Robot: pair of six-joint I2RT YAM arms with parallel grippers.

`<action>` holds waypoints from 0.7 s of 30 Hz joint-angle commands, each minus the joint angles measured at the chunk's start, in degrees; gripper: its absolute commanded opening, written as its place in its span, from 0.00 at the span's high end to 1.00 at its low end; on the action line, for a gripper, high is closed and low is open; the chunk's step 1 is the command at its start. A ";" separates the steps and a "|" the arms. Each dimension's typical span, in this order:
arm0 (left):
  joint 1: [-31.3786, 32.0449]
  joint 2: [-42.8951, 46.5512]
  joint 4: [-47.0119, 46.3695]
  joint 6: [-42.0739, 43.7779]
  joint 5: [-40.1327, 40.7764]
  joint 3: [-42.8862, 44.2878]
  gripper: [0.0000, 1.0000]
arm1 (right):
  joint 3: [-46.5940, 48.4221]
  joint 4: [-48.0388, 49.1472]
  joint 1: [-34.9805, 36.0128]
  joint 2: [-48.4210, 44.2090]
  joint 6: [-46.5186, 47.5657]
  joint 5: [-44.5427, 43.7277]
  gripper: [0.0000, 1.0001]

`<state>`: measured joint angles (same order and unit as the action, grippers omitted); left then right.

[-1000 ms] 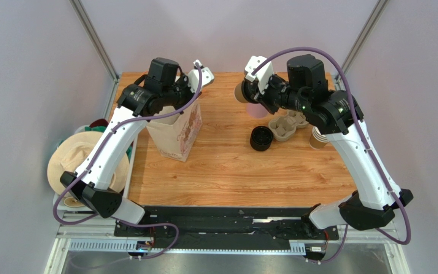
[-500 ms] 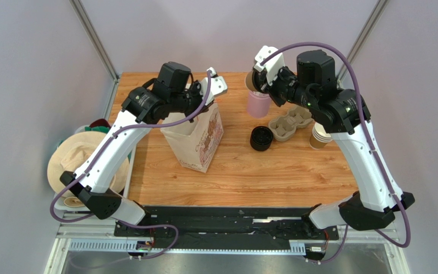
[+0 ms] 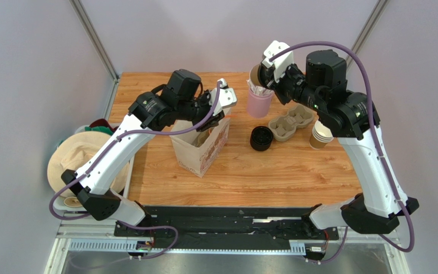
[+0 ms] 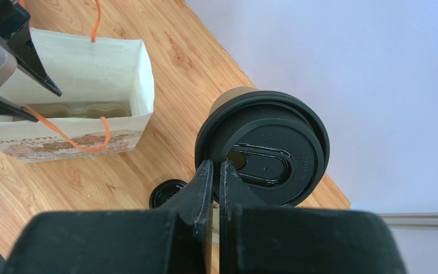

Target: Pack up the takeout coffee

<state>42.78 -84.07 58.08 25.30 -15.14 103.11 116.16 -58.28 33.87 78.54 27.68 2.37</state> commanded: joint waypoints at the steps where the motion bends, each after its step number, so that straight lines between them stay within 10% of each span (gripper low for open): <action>1: 0.19 2.16 -0.08 -0.34 -0.16 1.47 0.48 | 3.72 2.73 -0.21 1.43 -3.15 -2.11 1.00; 7: 0.19 3.21 0.54 0.98 1.51 7.80 0.27 | 8.29 2.04 -0.21 5.82 -6.23 -0.27 1.00; 21: -10.25 9.01 -4.91 -1.57 14.79 9.92 0.14 | 12.34 -0.25 9.10 15.67 -7.56 4.40 1.00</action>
<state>37.47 -76.71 55.86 25.80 -3.53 113.69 126.50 -58.24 39.53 92.23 21.02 5.61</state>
